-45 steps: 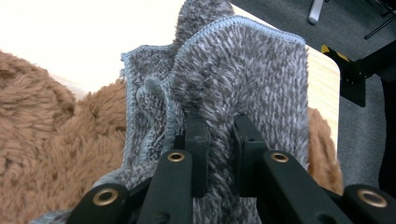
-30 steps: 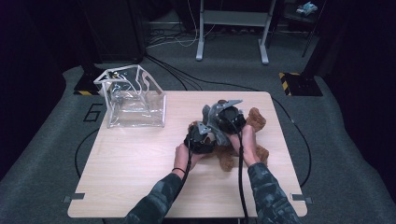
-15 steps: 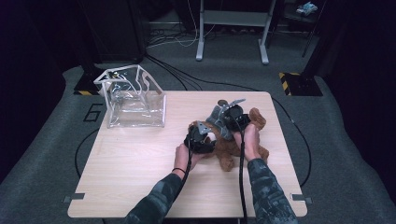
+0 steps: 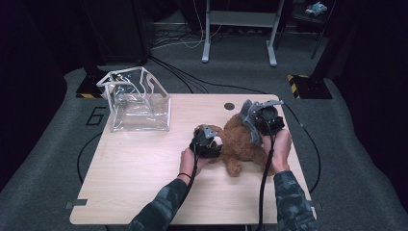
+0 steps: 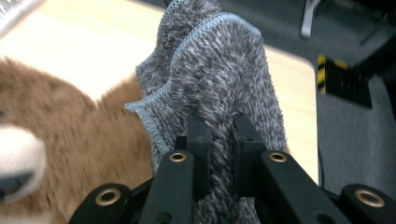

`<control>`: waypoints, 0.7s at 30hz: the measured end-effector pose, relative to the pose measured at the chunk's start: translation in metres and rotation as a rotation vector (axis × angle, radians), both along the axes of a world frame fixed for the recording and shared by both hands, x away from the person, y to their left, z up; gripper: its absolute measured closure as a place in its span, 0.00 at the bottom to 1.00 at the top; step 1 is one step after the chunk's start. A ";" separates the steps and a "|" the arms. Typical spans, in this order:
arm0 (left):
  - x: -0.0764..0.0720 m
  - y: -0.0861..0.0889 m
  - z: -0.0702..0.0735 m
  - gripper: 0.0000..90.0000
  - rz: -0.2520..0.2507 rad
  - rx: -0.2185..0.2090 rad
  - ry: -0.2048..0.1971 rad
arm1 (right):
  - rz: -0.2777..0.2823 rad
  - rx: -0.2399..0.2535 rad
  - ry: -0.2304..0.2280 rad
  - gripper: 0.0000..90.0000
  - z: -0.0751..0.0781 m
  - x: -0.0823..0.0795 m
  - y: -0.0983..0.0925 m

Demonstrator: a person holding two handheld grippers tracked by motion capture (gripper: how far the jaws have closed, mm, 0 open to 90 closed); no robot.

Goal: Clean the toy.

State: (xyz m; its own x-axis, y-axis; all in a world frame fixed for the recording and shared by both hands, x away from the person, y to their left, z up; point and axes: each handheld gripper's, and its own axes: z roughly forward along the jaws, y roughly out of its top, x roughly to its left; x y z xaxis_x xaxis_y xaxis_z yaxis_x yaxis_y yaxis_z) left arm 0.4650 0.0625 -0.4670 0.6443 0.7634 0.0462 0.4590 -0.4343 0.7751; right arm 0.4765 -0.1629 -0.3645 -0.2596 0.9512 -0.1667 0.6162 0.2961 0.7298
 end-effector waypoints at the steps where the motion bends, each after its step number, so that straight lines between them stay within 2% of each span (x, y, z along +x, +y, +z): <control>1: 0.000 0.000 0.000 0.40 0.000 -0.001 0.001 | -0.006 0.006 0.010 0.90 -0.003 0.000 -0.001; 3: 0.000 0.000 0.000 0.40 0.000 0.000 0.001 | -0.004 -0.009 0.081 0.89 -0.016 0.006 -0.001; 5: 0.000 -0.001 0.000 0.40 0.004 -0.003 0.000 | 0.002 0.002 0.120 0.89 -0.029 0.013 0.002; 8: 0.000 0.000 0.000 0.40 0.002 -0.001 0.000 | 0.008 0.015 0.117 0.89 -0.038 0.021 0.008; 11: 0.000 0.000 -0.001 0.40 0.002 -0.003 -0.001 | 0.030 0.021 0.107 0.89 -0.036 0.026 0.015; 14: -0.002 0.000 -0.001 0.40 -0.001 0.001 -0.007 | 0.047 0.013 0.130 0.89 -0.033 0.039 0.030; 18: -0.002 0.001 -0.002 0.41 -0.009 0.003 -0.008 | 0.053 -0.011 0.160 0.90 -0.040 0.052 0.046; 21: -0.002 0.001 -0.002 0.40 -0.013 0.009 -0.010 | 0.082 -0.001 0.175 0.90 -0.044 0.058 0.055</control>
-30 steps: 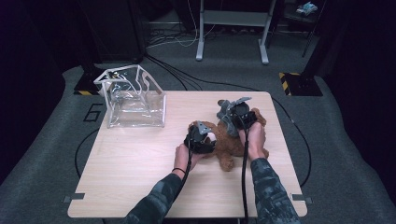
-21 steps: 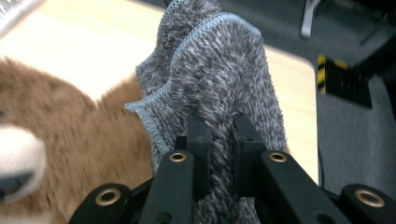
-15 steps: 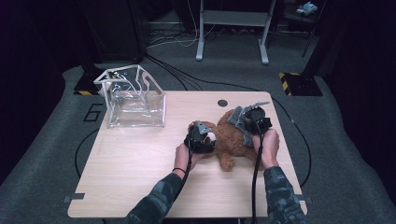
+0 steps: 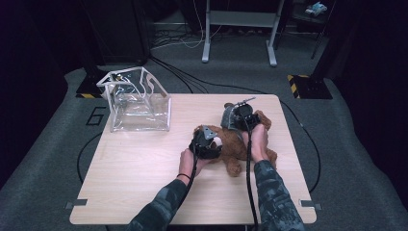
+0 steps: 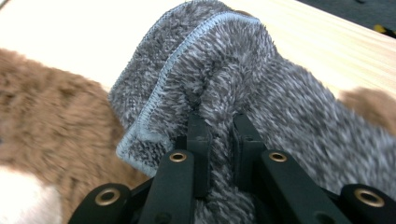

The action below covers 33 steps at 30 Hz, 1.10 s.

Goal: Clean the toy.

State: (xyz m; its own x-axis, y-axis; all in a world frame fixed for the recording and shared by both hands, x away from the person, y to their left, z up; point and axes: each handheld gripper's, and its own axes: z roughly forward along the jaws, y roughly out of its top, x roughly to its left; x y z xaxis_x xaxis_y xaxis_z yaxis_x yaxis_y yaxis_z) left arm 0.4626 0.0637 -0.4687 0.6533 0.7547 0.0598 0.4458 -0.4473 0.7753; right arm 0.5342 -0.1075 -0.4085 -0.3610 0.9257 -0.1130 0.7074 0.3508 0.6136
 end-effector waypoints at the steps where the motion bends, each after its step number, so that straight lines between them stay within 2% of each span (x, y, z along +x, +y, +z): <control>1: 0.000 0.000 0.000 0.40 0.000 0.000 -0.001 | 0.013 0.003 -0.001 0.90 -0.001 0.002 0.002; 2: 0.000 0.000 0.000 0.41 -0.001 0.000 -0.001 | 0.023 0.026 0.007 0.90 -0.003 0.003 0.005; 4: -0.001 0.000 0.000 0.41 -0.003 0.000 0.005 | 0.054 0.036 0.029 0.90 -0.007 0.007 0.012; 6: -0.001 -0.001 0.000 0.40 0.000 -0.004 0.006 | 0.079 0.093 0.057 0.90 -0.012 0.010 0.019; 8: -0.001 0.000 0.001 0.40 -0.003 0.003 0.008 | 0.118 0.123 0.084 0.90 -0.014 0.011 0.027; 10: 0.000 0.002 0.000 0.40 -0.008 0.000 0.004 | 0.138 0.177 0.086 0.90 -0.009 0.009 0.024; 12: 0.000 0.001 0.001 0.40 -0.011 0.003 0.007 | 0.147 0.256 0.066 0.90 0.001 0.005 0.012; 13: 0.000 0.001 0.000 0.40 -0.004 -0.001 0.000 | 0.138 0.257 0.044 0.90 0.006 0.003 0.008; 15: 0.000 0.001 0.000 0.40 -0.001 -0.006 -0.001 | 0.104 0.229 -0.017 0.90 0.018 -0.007 -0.003; 17: 0.000 0.001 0.000 0.40 -0.001 -0.007 0.003 | 0.060 0.168 -0.058 0.90 0.028 -0.014 -0.013; 19: 0.000 0.001 0.001 0.40 -0.002 -0.003 0.006 | 0.014 0.121 -0.076 0.90 0.033 -0.020 -0.018; 20: 0.000 0.000 0.000 0.40 0.000 -0.005 0.003 | -0.009 0.073 -0.092 0.90 0.033 -0.022 -0.021; 23: 0.000 0.000 0.000 0.40 -0.002 -0.003 0.001 | -0.035 -0.009 -0.073 0.90 0.023 -0.019 -0.022; 24: 0.000 0.000 0.000 0.40 -0.002 -0.002 0.001 | -0.039 -0.029 -0.040 0.90 0.017 -0.016 -0.022; 25: 0.000 0.000 0.001 0.40 -0.004 0.000 0.003 | -0.046 -0.009 -0.033 0.90 0.013 -0.014 -0.020; 27: 0.000 0.001 0.000 0.40 -0.003 -0.002 0.004 | -0.040 -0.007 -0.023 0.90 0.007 -0.010 -0.016; 29: 0.000 0.000 0.000 0.40 -0.003 0.000 0.002 | 0.013 0.003 -0.020 0.90 0.004 -0.007 -0.006; 32: -0.001 0.000 0.000 0.40 -0.005 0.001 0.004 | 0.065 0.044 0.022 0.90 -0.001 -0.003 0.009; 33: 0.000 0.000 0.000 0.40 -0.002 0.000 0.001 | 0.078 0.070 0.050 0.90 -0.005 -0.002 0.015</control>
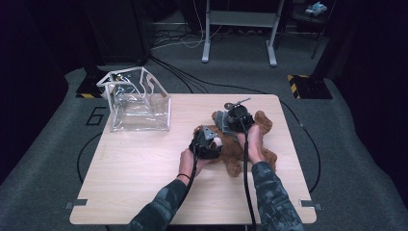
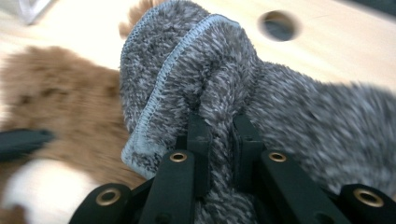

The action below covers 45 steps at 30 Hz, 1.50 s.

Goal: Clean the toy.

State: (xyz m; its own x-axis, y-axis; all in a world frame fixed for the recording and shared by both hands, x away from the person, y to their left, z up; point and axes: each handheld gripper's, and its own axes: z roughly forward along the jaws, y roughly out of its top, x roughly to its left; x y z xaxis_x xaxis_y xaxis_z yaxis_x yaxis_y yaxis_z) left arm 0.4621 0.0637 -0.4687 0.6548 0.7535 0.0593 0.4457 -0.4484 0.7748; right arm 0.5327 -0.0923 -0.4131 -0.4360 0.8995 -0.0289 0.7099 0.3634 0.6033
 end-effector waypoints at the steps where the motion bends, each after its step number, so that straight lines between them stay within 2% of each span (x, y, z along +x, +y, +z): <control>1: 0.000 0.000 0.000 0.40 0.001 -0.001 0.000 | 0.022 0.038 0.017 0.90 -0.002 0.002 0.003; 3: 0.000 0.001 0.001 0.40 -0.005 0.001 0.006 | 0.046 0.095 0.053 0.90 -0.004 0.004 0.005; 6: 0.000 0.001 0.000 0.40 -0.004 0.000 0.000 | 0.062 0.220 0.060 0.90 0.001 0.002 -0.004; 8: 0.000 0.001 0.000 0.40 -0.001 0.001 0.000 | 0.053 0.226 0.025 0.90 0.010 -0.003 -0.012; 9: 0.000 0.000 0.000 0.40 0.003 -0.004 -0.001 | 0.046 0.195 -0.020 0.90 0.016 -0.006 -0.015; 11: 0.000 0.000 0.000 0.40 0.005 -0.007 -0.001 | 0.031 0.150 -0.053 0.90 0.020 -0.010 -0.018; 12: 0.000 0.000 0.000 0.40 0.005 -0.003 0.000 | 0.038 0.098 -0.053 0.90 0.020 -0.011 -0.018; 16: -0.001 -0.001 0.000 0.40 0.007 -0.006 -0.002 | 0.023 -0.012 -0.054 0.90 0.009 -0.013 -0.019; 19: -0.001 -0.001 0.000 0.40 0.006 -0.007 -0.005 | -0.005 -0.005 -0.060 0.90 0.007 -0.012 -0.031; 22: -0.001 -0.001 0.000 0.40 0.008 -0.011 0.001 | -0.037 -0.050 -0.079 0.90 0.011 -0.012 -0.043; 25: -0.001 0.000 0.000 0.40 0.008 -0.011 0.002 | -0.093 -0.088 -0.076 0.90 0.013 -0.012 -0.059; 28: -0.001 0.000 0.000 0.40 0.008 -0.011 0.002 | -0.142 -0.144 -0.080 0.90 0.010 -0.009 -0.075; 29: -0.001 0.000 0.000 0.40 0.007 -0.011 0.002 | -0.168 -0.197 -0.076 0.90 0.009 -0.008 -0.083; 30: -0.001 0.000 0.000 0.41 0.008 -0.011 0.002 | -0.175 -0.221 -0.070 0.90 0.008 -0.007 -0.088; 31: -0.001 0.000 0.000 0.41 0.007 -0.011 0.002 | -0.202 -0.213 -0.059 0.90 0.006 -0.006 -0.097; 32: -0.001 0.000 0.000 0.40 0.008 -0.011 0.002 | -0.225 -0.186 -0.060 0.90 0.005 -0.006 -0.101; 35: -0.001 0.000 0.000 0.40 0.007 -0.010 0.003 | -0.226 -0.108 -0.099 0.90 0.014 -0.011 -0.104; 36: -0.001 0.000 0.000 0.40 0.007 -0.012 0.003 | -0.222 -0.063 -0.122 0.90 0.018 -0.013 -0.103; 37: -0.001 0.000 0.000 0.40 0.007 -0.013 0.003 | -0.214 -0.034 -0.133 0.90 0.022 -0.015 -0.102; 38: 0.000 0.000 0.000 0.40 0.010 -0.014 0.002 | -0.189 0.018 -0.134 0.90 0.028 -0.018 -0.098; 41: 0.000 0.000 0.000 0.40 0.009 -0.013 0.002 | -0.108 0.113 -0.105 0.90 0.034 -0.024 -0.083; 42: 0.000 0.000 0.000 0.40 0.009 -0.013 0.002 | -0.079 0.120 -0.095 0.90 0.032 -0.025 -0.077; 43: 0.000 0.000 0.000 0.40 0.009 -0.013 0.002 | -0.062 0.101 -0.087 0.90 0.029 -0.026 -0.070; 45: -0.001 0.000 0.000 0.40 0.009 -0.012 0.002 | -0.052 0.082 -0.077 0.90 0.022 -0.024 -0.067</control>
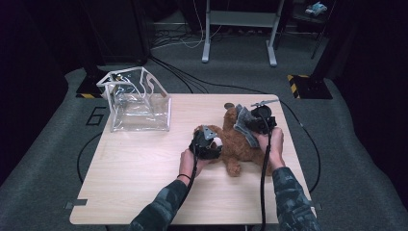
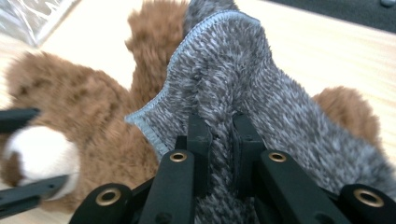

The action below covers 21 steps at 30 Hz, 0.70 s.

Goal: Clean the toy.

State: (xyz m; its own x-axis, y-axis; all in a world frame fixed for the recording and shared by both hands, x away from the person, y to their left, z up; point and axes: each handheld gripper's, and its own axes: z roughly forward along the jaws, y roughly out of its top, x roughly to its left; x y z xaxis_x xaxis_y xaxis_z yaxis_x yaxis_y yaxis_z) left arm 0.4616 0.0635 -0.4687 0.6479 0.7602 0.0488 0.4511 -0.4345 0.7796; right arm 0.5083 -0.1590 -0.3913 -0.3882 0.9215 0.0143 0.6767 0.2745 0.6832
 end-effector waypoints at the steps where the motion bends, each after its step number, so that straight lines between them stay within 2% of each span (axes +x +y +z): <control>1: 0.000 0.000 0.000 0.40 -0.001 0.000 0.000 | -0.013 -0.008 0.004 0.90 -0.004 0.002 -0.001; 3: 0.000 0.000 0.000 0.40 -0.001 -0.001 -0.001 | -0.033 -0.001 0.009 0.90 -0.008 0.004 -0.006; 5: 0.000 0.000 0.000 0.40 -0.003 -0.001 -0.002 | -0.058 -0.032 0.010 0.90 -0.010 0.007 -0.013; 8: 0.000 0.000 0.000 0.41 -0.002 -0.003 -0.002 | -0.092 -0.042 0.016 0.90 -0.014 0.010 -0.024; 10: 0.000 0.000 0.000 0.40 -0.003 -0.001 -0.002 | -0.117 -0.014 0.035 0.90 -0.016 0.013 -0.031; 13: 0.000 0.000 0.000 0.40 -0.003 0.000 -0.001 | -0.143 -0.017 0.041 0.90 -0.019 0.015 -0.040; 17: 0.000 0.000 0.000 0.40 -0.005 0.003 -0.001 | -0.203 -0.055 0.058 0.90 -0.024 0.018 -0.057; 19: 0.000 0.000 0.001 0.40 -0.003 0.004 0.001 | -0.255 -0.087 0.067 0.90 -0.025 0.017 -0.068; 21: 0.000 0.000 0.001 0.40 -0.006 0.000 0.003 | -0.287 -0.079 0.054 0.90 -0.021 0.013 -0.078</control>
State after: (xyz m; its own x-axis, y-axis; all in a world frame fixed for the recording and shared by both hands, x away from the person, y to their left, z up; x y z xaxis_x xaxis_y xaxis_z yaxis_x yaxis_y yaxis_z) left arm 0.4620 0.0638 -0.4682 0.6523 0.7565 0.0469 0.4507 -0.4369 0.7784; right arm 0.5215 -0.2367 -0.4123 -0.1120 0.9925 -0.0485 0.7692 0.1175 0.6281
